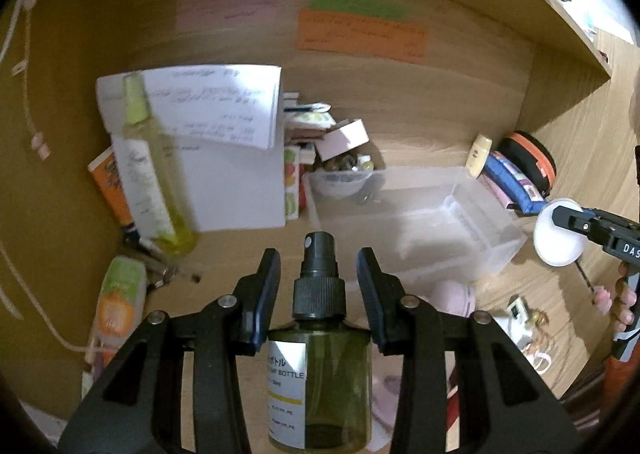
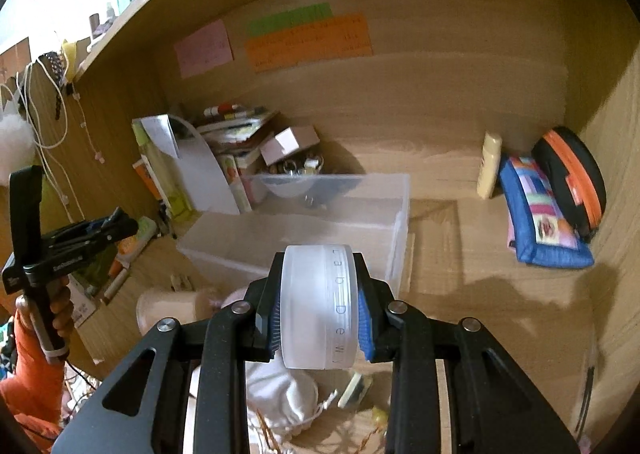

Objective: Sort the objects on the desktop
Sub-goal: 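Carry the spray bottle and tape roll into the clear bin, releasing both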

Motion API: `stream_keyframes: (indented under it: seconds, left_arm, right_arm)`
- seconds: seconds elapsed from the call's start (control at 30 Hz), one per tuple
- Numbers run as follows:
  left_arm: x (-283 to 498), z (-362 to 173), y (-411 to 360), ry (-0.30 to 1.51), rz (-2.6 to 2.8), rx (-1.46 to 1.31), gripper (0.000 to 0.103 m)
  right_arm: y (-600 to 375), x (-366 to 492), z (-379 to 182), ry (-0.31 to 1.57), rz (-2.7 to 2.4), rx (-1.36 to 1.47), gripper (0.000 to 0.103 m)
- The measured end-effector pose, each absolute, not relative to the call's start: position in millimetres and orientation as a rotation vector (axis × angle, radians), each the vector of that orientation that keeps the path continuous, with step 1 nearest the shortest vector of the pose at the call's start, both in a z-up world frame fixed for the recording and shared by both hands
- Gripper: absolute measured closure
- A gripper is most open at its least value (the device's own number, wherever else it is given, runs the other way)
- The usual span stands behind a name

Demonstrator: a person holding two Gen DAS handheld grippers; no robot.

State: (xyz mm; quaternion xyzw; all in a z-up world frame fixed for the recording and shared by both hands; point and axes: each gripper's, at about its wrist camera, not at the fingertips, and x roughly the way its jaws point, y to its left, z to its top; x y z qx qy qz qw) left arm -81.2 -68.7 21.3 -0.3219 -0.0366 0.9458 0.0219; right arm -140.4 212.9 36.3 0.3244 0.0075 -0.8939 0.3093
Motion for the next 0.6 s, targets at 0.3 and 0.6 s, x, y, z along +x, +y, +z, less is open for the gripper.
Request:
stream_keyframes:
  seconds: [0.3,0.6]
  left_arm:
    - [-126.5,32.5,-57.2,-0.115,2.892,-1.003,0.064]
    - [-171.9,18.0,-45.7,-0.094,2.844,-1.084,0.064]
  right_arm:
    - [197.0,-177.4,47.3,-0.018,-2.325,0.842,0.076]
    - [169.0,-212.6,29.2,-0.022,-2.276,0.921,0.076]
